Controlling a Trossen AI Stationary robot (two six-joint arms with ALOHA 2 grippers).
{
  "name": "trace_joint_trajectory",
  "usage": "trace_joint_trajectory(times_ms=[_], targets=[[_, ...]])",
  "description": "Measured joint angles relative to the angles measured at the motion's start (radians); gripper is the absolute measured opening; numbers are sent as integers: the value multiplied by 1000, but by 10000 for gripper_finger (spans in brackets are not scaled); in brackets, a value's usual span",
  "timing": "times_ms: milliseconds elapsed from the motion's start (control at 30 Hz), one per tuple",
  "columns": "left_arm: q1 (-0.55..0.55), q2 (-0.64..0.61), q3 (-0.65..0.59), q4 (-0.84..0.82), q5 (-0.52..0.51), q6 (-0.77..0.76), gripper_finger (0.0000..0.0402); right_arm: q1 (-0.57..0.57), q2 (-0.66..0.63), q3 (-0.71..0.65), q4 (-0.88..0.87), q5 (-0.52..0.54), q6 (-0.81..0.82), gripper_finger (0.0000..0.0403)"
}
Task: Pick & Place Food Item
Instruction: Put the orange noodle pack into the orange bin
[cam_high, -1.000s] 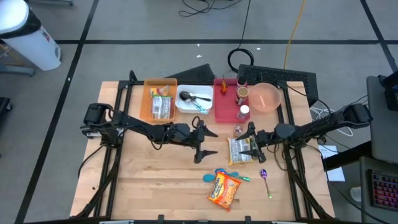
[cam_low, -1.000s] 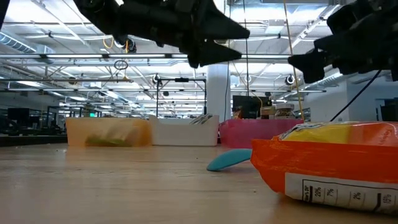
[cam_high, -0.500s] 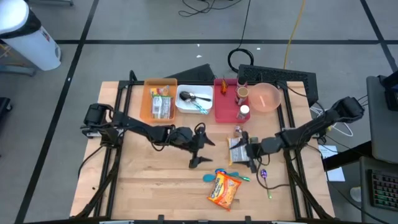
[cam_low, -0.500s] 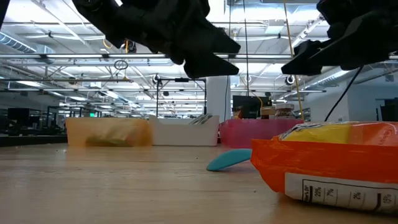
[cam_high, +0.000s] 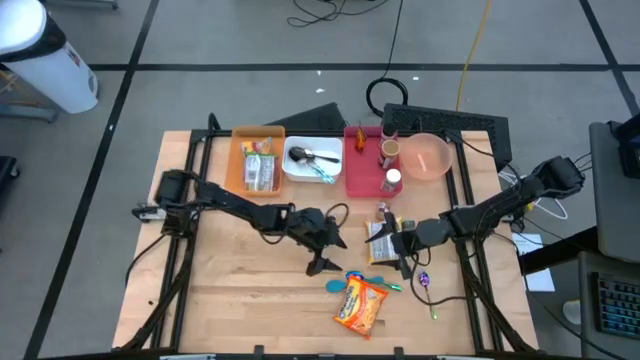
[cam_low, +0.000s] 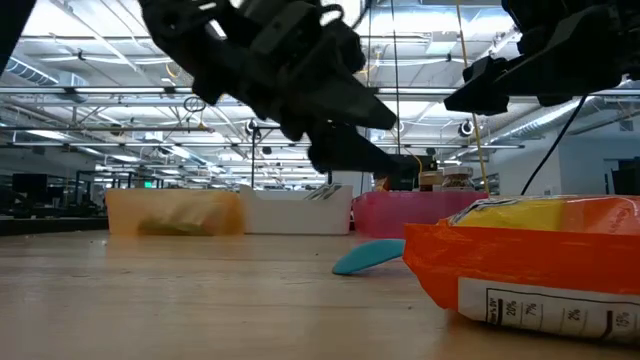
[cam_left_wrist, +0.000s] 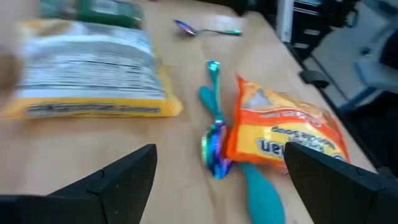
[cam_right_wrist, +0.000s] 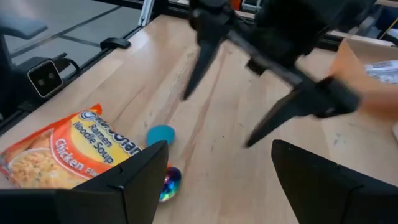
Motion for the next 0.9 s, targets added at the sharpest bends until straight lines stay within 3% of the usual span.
trace_joint_trajectory(times_ms=[100, 267, 467, 567, 900], targets=[[3, 75, 76, -40, 60, 0, 360, -5, -2, -1, 2, 3, -19, 279], [-2, 162, 227, -218, 76, 12, 360, -6, -2, -1, -20, 15, -35, 279], [-16, 257, 350, -320, 155, 17, 360, -6, -7, -1, -36, 187, -74, 279], [-17, 285, 373, -328, 192, 15, 360, -6, -16, -2, -34, 183, -80, 279], [-18, 303, 383, -347, 173, 1, 352, -6, -23, -2, -8, 182, -84, 279]])
